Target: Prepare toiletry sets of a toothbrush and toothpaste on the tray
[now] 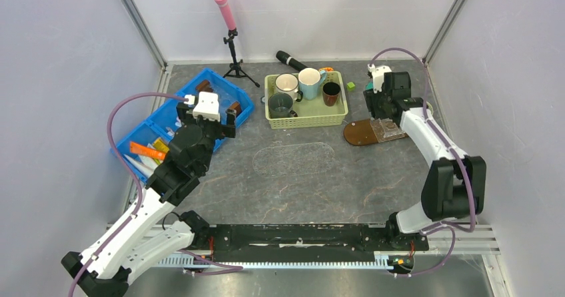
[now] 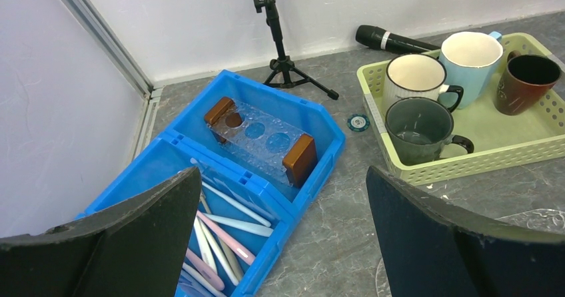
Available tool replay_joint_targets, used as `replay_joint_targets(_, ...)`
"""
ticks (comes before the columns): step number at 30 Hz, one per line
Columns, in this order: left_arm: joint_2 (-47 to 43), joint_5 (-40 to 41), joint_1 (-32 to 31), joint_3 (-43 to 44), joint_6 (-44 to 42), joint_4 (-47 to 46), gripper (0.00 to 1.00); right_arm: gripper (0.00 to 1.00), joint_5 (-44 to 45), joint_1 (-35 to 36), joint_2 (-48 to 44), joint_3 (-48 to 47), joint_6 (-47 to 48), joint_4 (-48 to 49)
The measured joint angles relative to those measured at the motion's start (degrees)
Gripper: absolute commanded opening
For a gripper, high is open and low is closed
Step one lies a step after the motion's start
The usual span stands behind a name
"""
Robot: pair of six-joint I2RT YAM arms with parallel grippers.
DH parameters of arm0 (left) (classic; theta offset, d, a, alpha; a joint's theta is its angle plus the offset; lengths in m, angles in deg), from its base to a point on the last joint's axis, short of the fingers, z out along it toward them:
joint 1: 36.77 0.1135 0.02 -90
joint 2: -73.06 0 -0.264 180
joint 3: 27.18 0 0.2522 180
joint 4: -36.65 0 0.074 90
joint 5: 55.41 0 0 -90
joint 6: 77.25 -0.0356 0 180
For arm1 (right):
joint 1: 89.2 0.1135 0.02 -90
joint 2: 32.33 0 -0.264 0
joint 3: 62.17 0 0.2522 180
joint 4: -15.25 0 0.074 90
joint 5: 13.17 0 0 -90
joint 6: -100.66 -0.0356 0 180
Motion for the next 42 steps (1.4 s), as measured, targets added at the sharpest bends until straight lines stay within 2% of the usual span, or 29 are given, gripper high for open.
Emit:
replay_joint_targets(6, 1.46, 0.81, 0.07, 0.00, 0.83, 0.00, 1.00, 0.78, -5.05, 0.00, -8.26, 0.42, -2.86, 3.67)
replay_joint_targets(11, 4.79, 4.72, 0.90, 0.72, 3.02, 1.62, 1.00, 0.88, -10.64, 0.00, -15.21, 5.16, -6.23, 9.75)
replay_joint_targets(14, 7.54, 6.43, 3.74, 2.62, 6.40, 5.44, 1.00, 0.91, -13.70, 0.00, -17.90, 9.22, -9.20, 13.73)
replay_joint_targets(16, 8.72, 6.12, 8.39, 3.74, 9.94, 8.74, 1.00, 0.98, -15.41, 0.00, -19.41, 12.39, -11.87, 16.59)
replay_joint_targets(20, 8.96, 4.31, 21.35, 4.11, 17.81, 15.30, 1.00, 0.98, -17.92, -0.11, -21.22, 16.96, -17.20, 21.09)
replay_joint_targets(23, 9.07, 4.13, 27.58, 4.11, 22.51, 19.04, 1.00, 0.98, -20.33, -0.22, -21.35, 18.45, -20.39, 23.87)
replay_joint_targets(30, 14.56, 4.20, 38.23, 4.31, 29.70, 23.91, 1.00, 0.98, -27.96, -0.31, -19.71, 20.44, -26.69, 29.20)
replay_joint_targets(37, 20.50, 4.39, 46.25, 4.31, 33.77, 24.46, 1.00, 0.98, -30.84, -0.31, -19.65, 20.70, -27.32, 29.31)
replay_joint_targets(42, 26.99, 2.99, 50.29, 4.31, 36.89, 23.39, 0.90, 0.98, -30.82, -0.33, -21.66, 20.70, -27.21, 29.18)
